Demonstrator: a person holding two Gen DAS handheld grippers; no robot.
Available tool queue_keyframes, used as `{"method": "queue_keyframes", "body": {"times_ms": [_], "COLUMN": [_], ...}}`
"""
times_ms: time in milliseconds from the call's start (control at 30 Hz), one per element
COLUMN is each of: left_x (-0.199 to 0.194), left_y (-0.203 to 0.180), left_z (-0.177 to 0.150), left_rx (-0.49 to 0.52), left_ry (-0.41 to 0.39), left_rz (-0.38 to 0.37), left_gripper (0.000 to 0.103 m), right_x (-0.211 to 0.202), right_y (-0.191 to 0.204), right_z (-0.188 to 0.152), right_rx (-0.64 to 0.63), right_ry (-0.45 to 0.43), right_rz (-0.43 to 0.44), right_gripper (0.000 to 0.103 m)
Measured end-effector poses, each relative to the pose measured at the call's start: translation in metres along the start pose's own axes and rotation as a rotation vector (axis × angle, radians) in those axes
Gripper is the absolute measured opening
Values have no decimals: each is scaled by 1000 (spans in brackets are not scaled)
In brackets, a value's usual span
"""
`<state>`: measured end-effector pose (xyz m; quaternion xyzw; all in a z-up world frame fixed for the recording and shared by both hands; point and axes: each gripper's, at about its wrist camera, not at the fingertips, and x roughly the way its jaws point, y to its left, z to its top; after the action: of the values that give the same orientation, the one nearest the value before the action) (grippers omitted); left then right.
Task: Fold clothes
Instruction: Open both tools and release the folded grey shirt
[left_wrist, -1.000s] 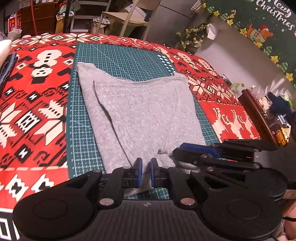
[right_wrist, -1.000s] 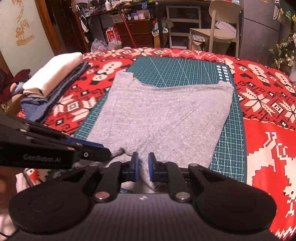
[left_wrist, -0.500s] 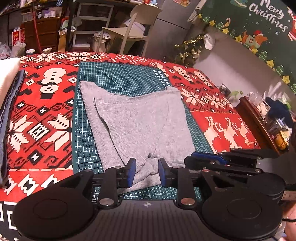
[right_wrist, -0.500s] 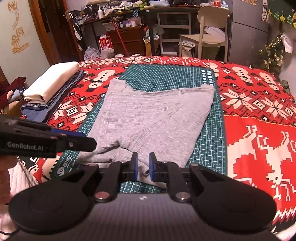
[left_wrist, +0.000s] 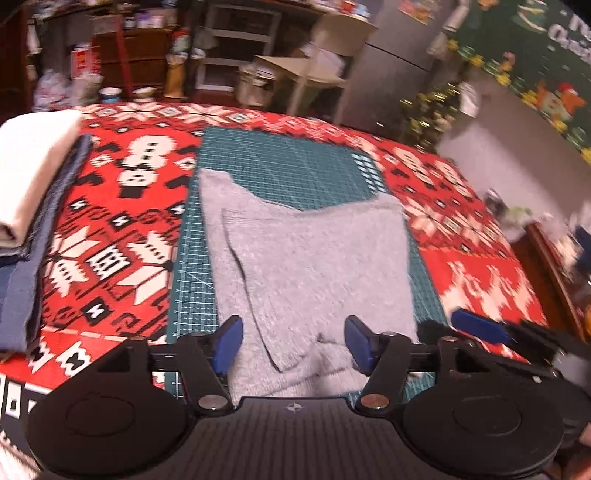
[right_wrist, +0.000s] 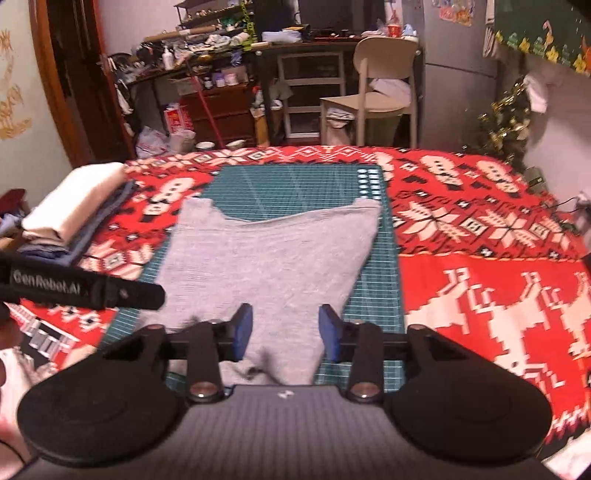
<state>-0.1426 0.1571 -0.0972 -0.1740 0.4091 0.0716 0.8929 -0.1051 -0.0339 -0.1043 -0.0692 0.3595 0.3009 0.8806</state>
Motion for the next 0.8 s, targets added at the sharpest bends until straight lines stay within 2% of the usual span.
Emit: {"method": "queue_keyframes", "body": {"times_ms": [100,167,267,367,467,533,667,800], "left_x": [2,3,6,10,18,21,23,28], "left_y": [-2,-4,-3,-2,3,6,9,13], "left_z": [1,2,5,8,11,11,9,8], "left_rx": [-23,-34,8,47,47,30,39,72], "left_ry": [-26,-40,-17,8,68,71,46,15], "left_rz": [41,66,71,73,38,53,117,175], "left_gripper": [62,62,65,81,87,87,87,88], "right_x": [1,-1,-2,-1,-1,1,9,19], "right_y": [-3,-4,-3,-2,-2,-2,-3,0], "right_z": [0,-1,0,3,3,3,3,4], "right_rx": [16,19,4,-1,11,17,27,-13], "right_ry": [1,-14,-34,-42,-57,-52,-33,-4], "right_rz": [-2,6,-4,-21,-26,-34,-42,1], "right_gripper": [65,81,91,99,102,102,102,102]}}
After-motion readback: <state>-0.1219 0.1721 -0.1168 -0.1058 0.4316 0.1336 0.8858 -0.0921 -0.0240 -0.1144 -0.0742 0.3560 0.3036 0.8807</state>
